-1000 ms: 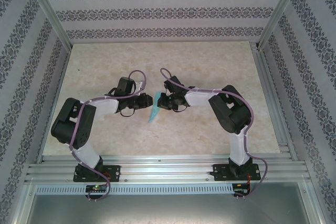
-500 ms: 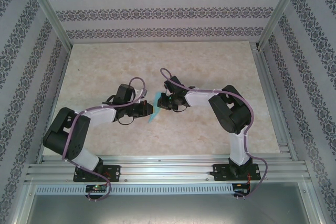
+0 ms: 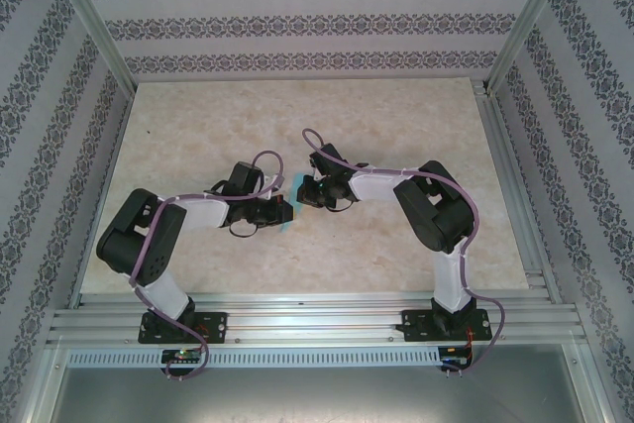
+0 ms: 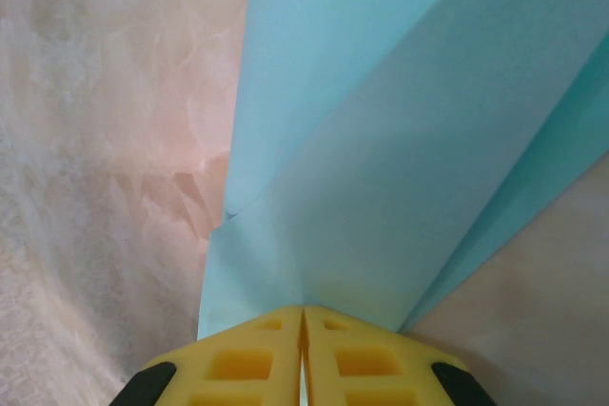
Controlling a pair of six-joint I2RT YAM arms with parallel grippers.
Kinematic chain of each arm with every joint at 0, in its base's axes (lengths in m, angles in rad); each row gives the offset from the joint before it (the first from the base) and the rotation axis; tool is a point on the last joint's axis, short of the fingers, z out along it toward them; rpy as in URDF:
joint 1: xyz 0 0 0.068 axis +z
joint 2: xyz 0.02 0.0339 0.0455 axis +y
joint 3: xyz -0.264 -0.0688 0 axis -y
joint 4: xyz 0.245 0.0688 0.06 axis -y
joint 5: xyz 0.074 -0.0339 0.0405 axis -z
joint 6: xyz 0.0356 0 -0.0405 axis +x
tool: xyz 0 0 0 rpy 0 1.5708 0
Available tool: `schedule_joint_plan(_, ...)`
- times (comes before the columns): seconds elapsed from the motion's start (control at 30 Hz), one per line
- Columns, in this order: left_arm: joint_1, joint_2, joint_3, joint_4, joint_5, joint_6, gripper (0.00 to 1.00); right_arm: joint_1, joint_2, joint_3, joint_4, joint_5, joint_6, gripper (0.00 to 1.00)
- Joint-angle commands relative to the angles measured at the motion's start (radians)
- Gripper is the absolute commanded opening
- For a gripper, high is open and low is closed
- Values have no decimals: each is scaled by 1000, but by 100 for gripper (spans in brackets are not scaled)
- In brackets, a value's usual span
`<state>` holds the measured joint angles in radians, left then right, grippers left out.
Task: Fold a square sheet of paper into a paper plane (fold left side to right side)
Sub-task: Fold the wing for the fifth time at the center of the table.
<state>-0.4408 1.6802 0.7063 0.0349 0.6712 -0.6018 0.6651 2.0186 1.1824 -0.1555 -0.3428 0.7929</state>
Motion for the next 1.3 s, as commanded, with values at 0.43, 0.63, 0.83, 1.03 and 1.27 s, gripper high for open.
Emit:
schedule_joint_plan(0.43,-7,38,1,-37,-45,50,7,-7,37,-35,-113,39,-12,10)
schedule_joint_plan(0.63,-7,52,-10,-27,-42,50,6,-9,34,-32,-111,36,-14,10)
schedule_joint_plan(0.83,-9,68,-33,-38,-53,46,5,-26,-5,-15,-78,17,-41,11)
schedule_joint_plan(1.03,-21,82,-62,-84,-108,62,4,-62,-77,62,-137,-43,-131,13)
schedule_joint_plan(1.27,-43,119,-79,-61,-123,46,3,-65,-123,146,-342,-134,-285,13)
